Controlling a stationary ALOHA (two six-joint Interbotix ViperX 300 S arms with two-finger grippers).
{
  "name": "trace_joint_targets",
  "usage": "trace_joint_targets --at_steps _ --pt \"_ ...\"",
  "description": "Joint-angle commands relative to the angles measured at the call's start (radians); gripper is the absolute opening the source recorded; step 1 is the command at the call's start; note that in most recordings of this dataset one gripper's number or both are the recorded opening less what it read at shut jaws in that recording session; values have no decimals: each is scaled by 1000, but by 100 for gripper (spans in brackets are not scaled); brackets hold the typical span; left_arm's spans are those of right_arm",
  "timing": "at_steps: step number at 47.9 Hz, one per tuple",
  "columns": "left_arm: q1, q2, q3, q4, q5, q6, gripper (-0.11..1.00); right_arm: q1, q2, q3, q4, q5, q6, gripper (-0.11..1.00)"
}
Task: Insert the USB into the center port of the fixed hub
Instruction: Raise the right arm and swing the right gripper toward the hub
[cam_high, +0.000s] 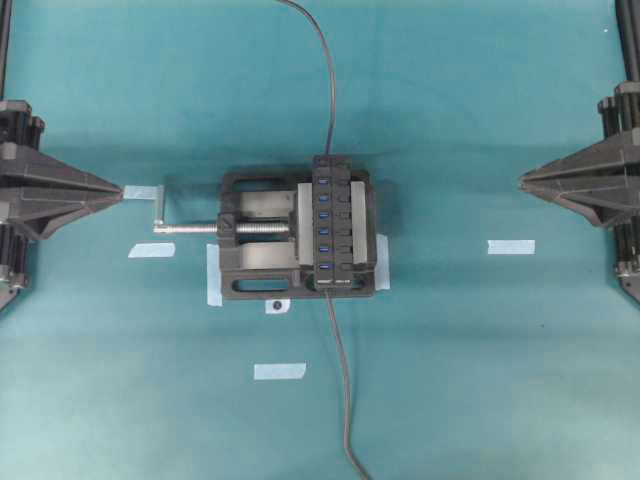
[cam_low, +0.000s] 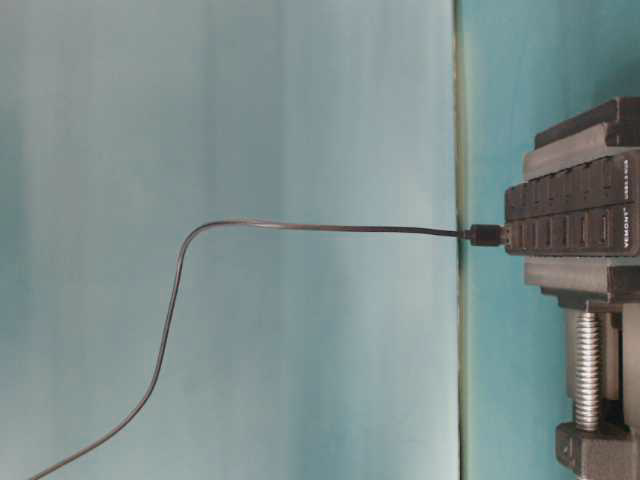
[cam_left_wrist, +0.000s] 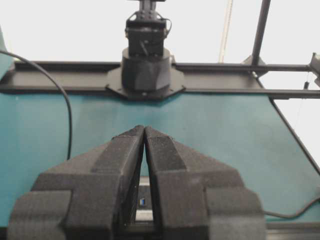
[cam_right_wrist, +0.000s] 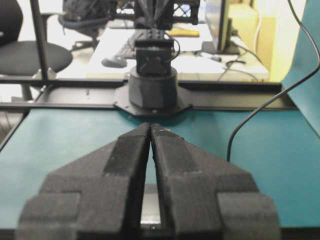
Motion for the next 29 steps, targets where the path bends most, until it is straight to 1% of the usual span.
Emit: trace_joint_targets --at_steps 1,3,4,7,8,11,16,29 --pt "-8 17 -5 2 0 -26 13 -6 8 0 5 -9 17 16" --pt "-8 21 2 2 3 -37 11 -12 5 5 17 -9 20 17" --pt "-8 23 2 2 5 -41 7 -15 5 6 25 -8 21 17" --pt "-8 29 3 2 6 -54 0 -25 2 14 38 -8 34 10" --pt "-8 31 3 2 6 -58 0 -26 2 14 40 -8 40 7" --pt "-9 34 2 2 11 -63 0 -31 2 12 40 -6 52 3" --pt "-8 34 3 2 34 -66 0 -41 3 8 40 21 72 0" --pt "-8 28 -21 2 186 -61 0 -67 28 -43 40 216 95 0"
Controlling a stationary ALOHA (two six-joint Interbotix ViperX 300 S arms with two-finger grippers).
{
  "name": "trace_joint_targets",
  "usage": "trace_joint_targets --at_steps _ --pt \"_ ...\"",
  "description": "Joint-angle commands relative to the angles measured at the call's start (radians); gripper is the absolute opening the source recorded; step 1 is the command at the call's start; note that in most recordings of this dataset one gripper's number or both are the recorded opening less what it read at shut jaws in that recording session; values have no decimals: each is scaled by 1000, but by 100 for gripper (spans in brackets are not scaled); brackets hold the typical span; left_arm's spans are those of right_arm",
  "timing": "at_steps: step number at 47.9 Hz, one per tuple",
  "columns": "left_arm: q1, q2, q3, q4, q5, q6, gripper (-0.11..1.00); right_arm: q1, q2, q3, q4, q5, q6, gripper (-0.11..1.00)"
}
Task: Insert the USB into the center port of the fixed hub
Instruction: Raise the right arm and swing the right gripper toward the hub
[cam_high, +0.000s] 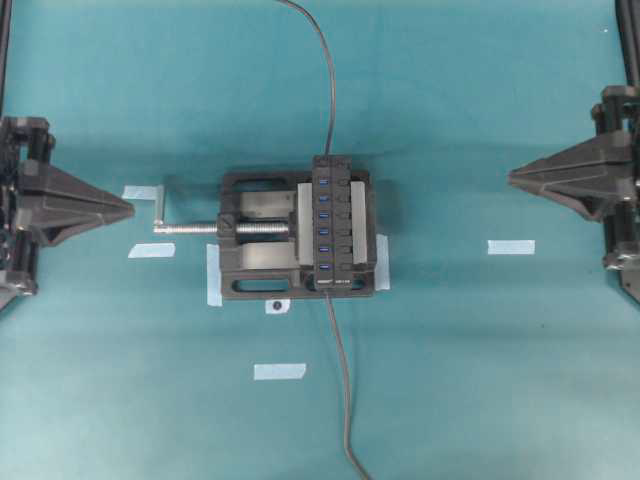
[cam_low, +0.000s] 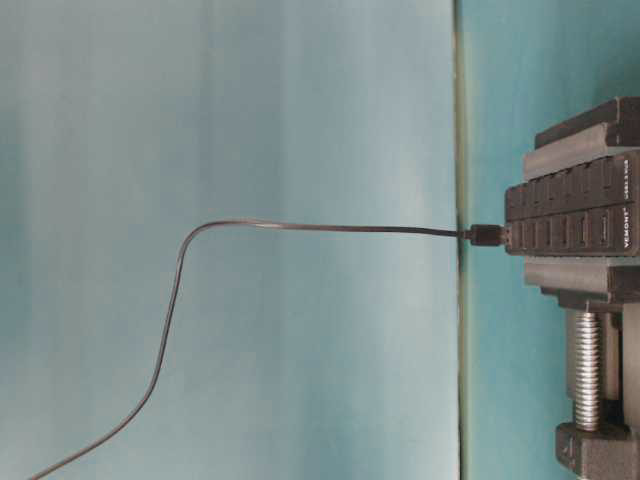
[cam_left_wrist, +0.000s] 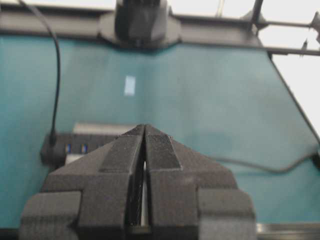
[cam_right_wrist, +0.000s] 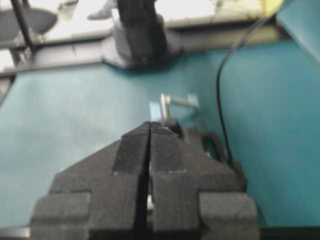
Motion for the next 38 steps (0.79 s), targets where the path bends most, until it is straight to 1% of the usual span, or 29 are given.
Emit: trace_joint_targets --at_steps 1,9,15,25,38 --pt "0 3 -37 2 44 3 0 -21 26 -54 2 66 15 0" --pt "0 2 -43 2 92 2 0 -81 63 -115 0 216 25 0" --pt "0 2 -44 2 101 2 0 -129 87 -150 -14 305 21 0" --pt "2 2 -44 2 106 2 0 -172 132 -184 -35 344 17 0" --pt "5 2 -44 2 106 2 0 -172 270 -256 -40 357 11 0"
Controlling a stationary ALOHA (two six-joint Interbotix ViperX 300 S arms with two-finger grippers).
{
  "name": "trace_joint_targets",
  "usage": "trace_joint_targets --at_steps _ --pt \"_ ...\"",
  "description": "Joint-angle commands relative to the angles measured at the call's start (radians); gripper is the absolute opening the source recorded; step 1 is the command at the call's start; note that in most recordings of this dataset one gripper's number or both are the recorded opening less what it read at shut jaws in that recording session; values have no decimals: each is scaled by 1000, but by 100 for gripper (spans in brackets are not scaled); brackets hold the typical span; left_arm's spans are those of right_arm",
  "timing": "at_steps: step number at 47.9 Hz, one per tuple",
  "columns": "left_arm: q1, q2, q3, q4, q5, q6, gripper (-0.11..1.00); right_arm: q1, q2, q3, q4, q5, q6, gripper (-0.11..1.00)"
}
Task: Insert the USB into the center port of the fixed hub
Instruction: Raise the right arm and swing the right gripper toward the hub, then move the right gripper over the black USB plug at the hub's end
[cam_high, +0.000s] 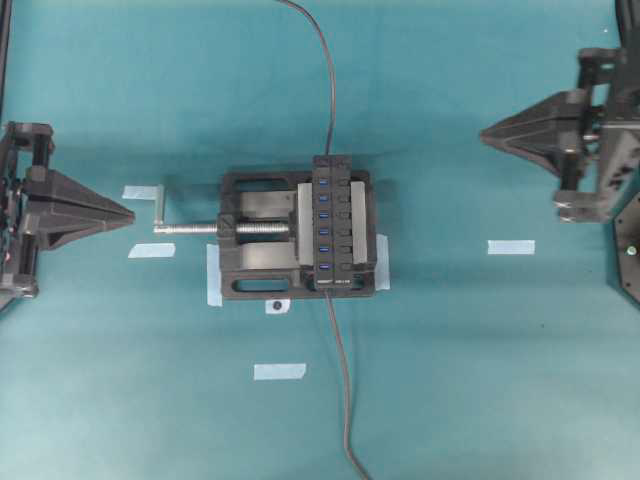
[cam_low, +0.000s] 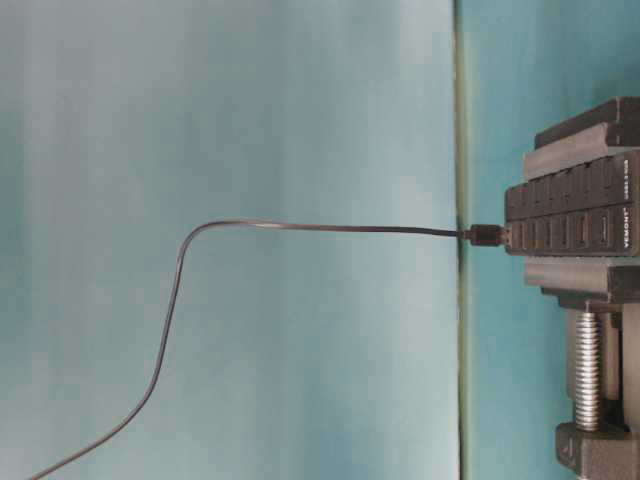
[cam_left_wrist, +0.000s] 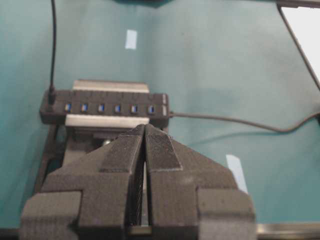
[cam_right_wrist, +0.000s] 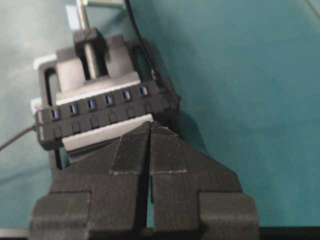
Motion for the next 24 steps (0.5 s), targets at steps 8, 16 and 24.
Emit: trace_joint_targets --at_steps 8,16,24 --pt "3 5 -26 2 -2 0 0 -6 118 -97 -18 46 -44 0" --pt "5 3 -35 2 43 0 0 -6 202 -146 -18 71 -75 0" --pt "5 -5 -37 2 66 0 0 -8 284 -192 -17 86 -103 0"
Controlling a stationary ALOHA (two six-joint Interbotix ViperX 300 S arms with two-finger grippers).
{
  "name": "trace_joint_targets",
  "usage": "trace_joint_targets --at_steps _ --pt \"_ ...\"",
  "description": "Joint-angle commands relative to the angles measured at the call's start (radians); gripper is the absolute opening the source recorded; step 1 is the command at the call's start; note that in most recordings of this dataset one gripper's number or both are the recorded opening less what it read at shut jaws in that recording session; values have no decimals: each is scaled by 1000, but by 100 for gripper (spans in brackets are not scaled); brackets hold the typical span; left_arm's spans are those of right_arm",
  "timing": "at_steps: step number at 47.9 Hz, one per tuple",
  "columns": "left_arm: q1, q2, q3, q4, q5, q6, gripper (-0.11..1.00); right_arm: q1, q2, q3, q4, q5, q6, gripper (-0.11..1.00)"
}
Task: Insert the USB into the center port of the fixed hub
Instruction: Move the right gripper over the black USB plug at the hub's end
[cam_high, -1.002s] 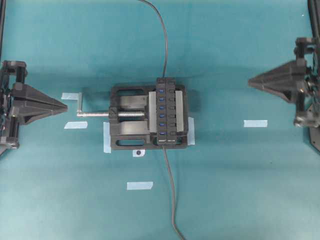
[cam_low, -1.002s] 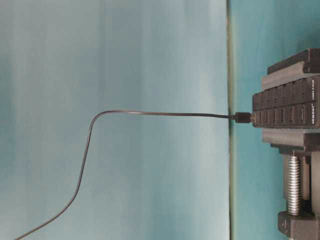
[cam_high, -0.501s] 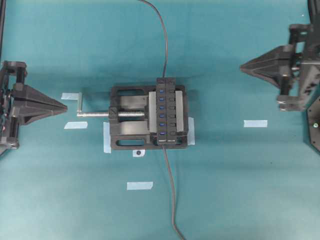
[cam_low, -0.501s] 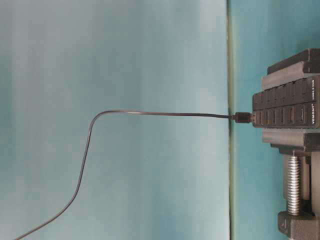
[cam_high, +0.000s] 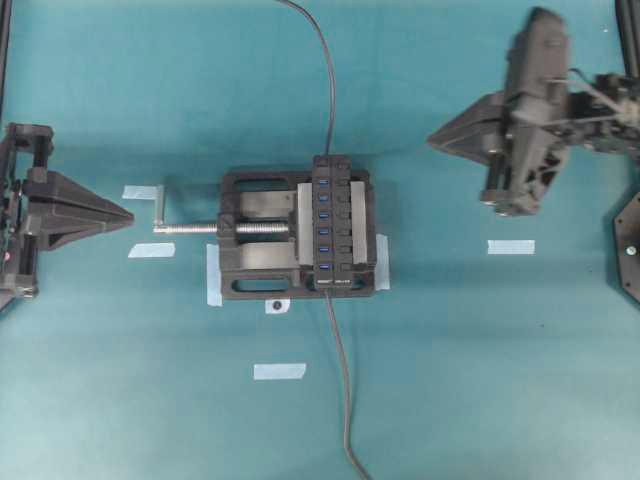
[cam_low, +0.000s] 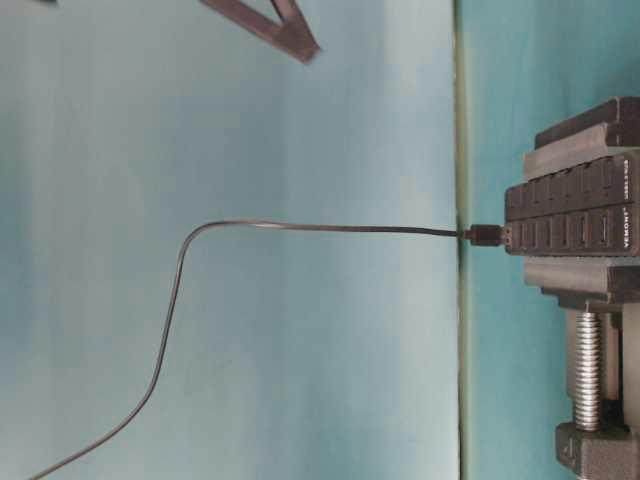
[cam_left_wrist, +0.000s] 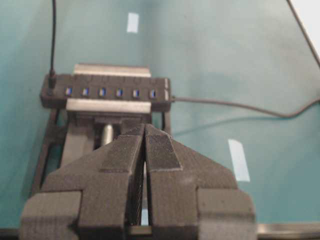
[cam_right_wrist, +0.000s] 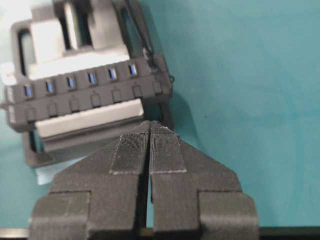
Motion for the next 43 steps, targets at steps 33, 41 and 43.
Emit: trace_joint_targets --at_steps 33,41,43 --pt "3 -12 -38 3 48 0 0 -17 308 -213 0 8 -92 0" --pt "2 -17 -43 3 49 0 0 -15 360 -244 -2 52 -109 0" --pt "3 -20 -41 3 49 0 0 -17 373 -253 -2 69 -121 0"
